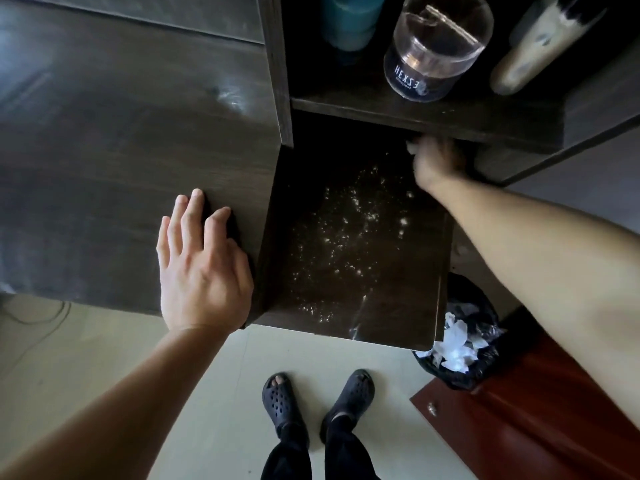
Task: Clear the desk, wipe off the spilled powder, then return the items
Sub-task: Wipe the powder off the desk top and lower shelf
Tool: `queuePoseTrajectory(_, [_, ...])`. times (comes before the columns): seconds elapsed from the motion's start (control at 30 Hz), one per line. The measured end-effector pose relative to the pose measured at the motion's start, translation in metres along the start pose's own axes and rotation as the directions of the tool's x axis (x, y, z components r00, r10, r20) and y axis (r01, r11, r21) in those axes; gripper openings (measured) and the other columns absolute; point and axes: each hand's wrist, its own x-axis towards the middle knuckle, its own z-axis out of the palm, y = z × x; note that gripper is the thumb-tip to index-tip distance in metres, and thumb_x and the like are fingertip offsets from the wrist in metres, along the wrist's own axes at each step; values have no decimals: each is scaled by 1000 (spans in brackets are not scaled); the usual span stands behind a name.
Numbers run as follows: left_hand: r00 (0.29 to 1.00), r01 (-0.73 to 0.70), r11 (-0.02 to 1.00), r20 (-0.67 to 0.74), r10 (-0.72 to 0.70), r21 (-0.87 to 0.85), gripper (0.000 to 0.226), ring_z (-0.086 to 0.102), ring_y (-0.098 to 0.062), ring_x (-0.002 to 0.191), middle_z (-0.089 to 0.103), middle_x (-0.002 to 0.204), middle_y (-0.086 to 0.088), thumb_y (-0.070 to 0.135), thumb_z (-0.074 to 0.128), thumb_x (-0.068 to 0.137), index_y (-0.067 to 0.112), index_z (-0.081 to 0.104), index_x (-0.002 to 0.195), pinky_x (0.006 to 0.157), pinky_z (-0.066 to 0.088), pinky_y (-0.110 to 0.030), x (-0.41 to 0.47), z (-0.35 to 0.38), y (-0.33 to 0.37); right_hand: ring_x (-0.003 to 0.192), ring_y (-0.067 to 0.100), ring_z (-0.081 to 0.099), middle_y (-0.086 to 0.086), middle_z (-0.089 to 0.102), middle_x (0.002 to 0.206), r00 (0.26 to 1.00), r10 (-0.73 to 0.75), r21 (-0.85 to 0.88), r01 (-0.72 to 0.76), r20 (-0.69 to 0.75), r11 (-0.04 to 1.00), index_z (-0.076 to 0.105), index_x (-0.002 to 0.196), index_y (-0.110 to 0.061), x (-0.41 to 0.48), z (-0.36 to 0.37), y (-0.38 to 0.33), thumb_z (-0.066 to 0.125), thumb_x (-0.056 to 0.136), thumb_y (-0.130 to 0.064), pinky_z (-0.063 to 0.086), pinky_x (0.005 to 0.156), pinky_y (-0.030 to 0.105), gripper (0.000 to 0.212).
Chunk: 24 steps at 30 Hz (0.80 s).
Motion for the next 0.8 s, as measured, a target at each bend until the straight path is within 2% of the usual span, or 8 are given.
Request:
queuePoseTrajectory(0.07, [1000,4,1000,-7,-4,3,42,28,-39,139,39,145,-24,18,39,88,1,53,124,115,20,-51,0,1,0,134,34,33,20,37,145,999,44,-37,-45,-20,998,43,137,-5,15,17,4,29,102,-19,22,110,40,40])
queuePoseTrajectory(0.2, [1000,11,1000,-13,-11,9,41,29,-39,138,40,145,-23,18,39,89,2,54,124,116,20,-49,0,1,0,126,36,41,20,44,137,998,34,88,-29,-58,996,53,127,-12,-18,33,7,33,98,-15,33,106,42,35])
queuePoseTrajectory(0.37, [1000,15,1000,-21,-15,-4,40,30,-39,138,40,145,-23,17,40,89,2,54,124,115,21,-51,0,1,1,91,36,52,13,56,99,957,-287,171,289,-36,942,67,95,-9,-137,41,23,52,68,16,39,71,33,40])
queuePoseTrajectory(0.47, [1000,17,1000,-25,-17,-11,40,29,-39,138,40,145,-22,17,40,89,2,53,124,115,20,-51,0,1,2,86,31,56,9,59,91,877,-450,283,394,170,874,72,87,-9,-161,33,29,57,77,12,44,74,35,27])
queuePoseTrajectory(0.53, [1000,11,1000,-28,-11,-7,40,30,-39,138,40,145,-22,16,40,89,2,53,124,115,21,-50,0,1,2,88,31,57,12,59,92,932,-337,263,296,131,918,70,88,-7,-132,23,23,58,85,3,42,74,34,16])
queuePoseTrajectory(0.63, [1000,9,1000,-30,-8,1,39,30,-39,138,40,144,-22,16,40,89,2,53,124,115,21,-50,0,1,1,91,35,57,16,56,101,996,-36,258,56,-81,965,67,100,-7,-89,22,21,50,87,3,42,74,33,23])
queuePoseTrajectory(0.7, [1000,10,1000,-25,-10,2,40,29,-38,138,40,145,-21,16,40,89,3,53,124,114,21,-50,0,2,1,94,35,54,14,56,103,994,-22,251,49,-111,967,67,108,-10,-103,36,16,50,84,9,46,77,39,36])
queuePoseTrajectory(0.8, [1000,11,1000,-21,-12,-5,40,29,-38,139,39,145,-21,16,40,89,2,52,124,115,21,-50,0,1,0,89,26,51,6,55,94,980,-189,306,198,-59,931,69,100,-19,-187,62,16,59,81,8,45,75,35,35])
